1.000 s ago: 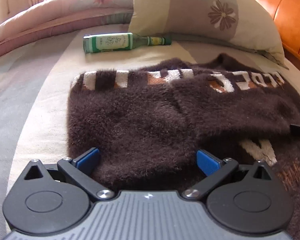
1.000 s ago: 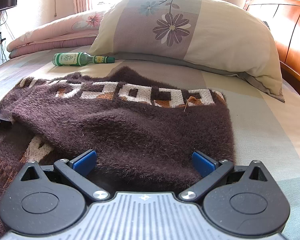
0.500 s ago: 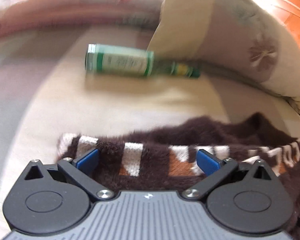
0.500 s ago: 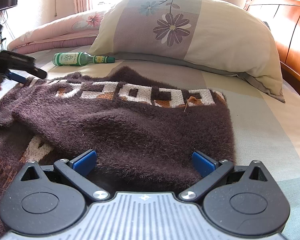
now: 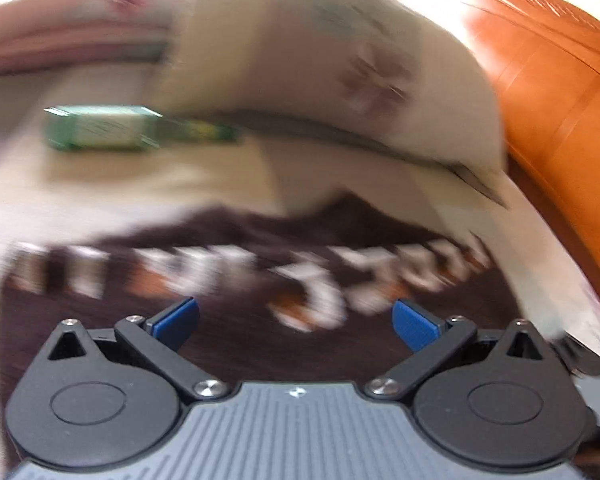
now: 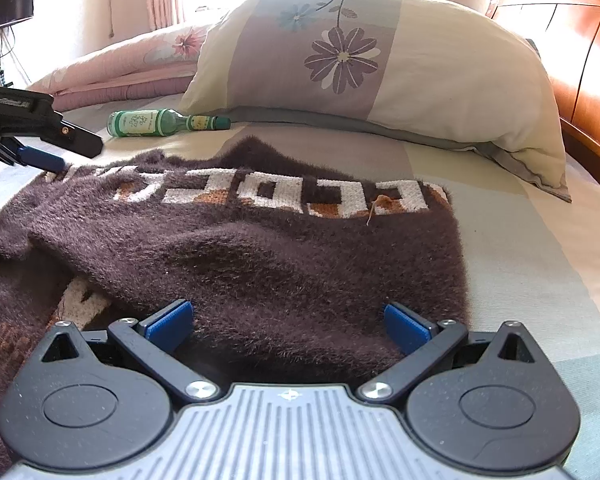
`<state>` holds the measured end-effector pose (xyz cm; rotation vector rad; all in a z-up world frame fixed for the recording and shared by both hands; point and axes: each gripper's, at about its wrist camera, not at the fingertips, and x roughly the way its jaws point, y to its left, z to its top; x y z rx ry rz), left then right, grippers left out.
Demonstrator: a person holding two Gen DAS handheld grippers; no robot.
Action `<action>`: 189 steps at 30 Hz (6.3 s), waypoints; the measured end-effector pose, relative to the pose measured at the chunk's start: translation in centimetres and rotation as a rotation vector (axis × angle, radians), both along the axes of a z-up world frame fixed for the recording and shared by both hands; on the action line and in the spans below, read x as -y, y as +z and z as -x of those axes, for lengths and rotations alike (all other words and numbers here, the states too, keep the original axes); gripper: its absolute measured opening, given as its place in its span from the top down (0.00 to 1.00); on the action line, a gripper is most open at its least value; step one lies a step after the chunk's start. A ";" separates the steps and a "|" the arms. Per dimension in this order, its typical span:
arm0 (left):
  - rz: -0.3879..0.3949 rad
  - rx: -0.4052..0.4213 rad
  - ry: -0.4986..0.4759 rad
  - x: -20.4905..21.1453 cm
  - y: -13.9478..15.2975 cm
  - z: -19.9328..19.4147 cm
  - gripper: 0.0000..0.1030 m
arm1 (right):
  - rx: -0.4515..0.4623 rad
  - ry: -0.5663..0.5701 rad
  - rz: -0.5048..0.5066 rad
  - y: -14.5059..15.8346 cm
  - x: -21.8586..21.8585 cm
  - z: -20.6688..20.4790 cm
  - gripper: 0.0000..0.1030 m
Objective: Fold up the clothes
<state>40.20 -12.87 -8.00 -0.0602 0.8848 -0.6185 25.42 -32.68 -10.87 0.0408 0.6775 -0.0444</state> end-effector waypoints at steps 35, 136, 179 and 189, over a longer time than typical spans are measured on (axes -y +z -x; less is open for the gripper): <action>-0.169 -0.070 0.037 -8.1 -2.8 19.4 0.01 | -0.164 -0.001 -0.069 -0.5 -8.7 14.0 0.00; -0.232 0.149 0.109 -13.8 -2.6 5.7 0.01 | -0.377 0.000 -0.192 -0.1 -3.3 -23.3 0.00; -0.242 0.077 -0.126 -9.4 -3.6 25.5 0.01 | -0.253 0.078 -0.109 -0.8 -8.9 15.7 0.00; -0.235 0.116 -0.089 -10.2 -3.9 27.2 0.01 | -0.181 0.070 -0.126 -1.2 -8.6 16.5 0.00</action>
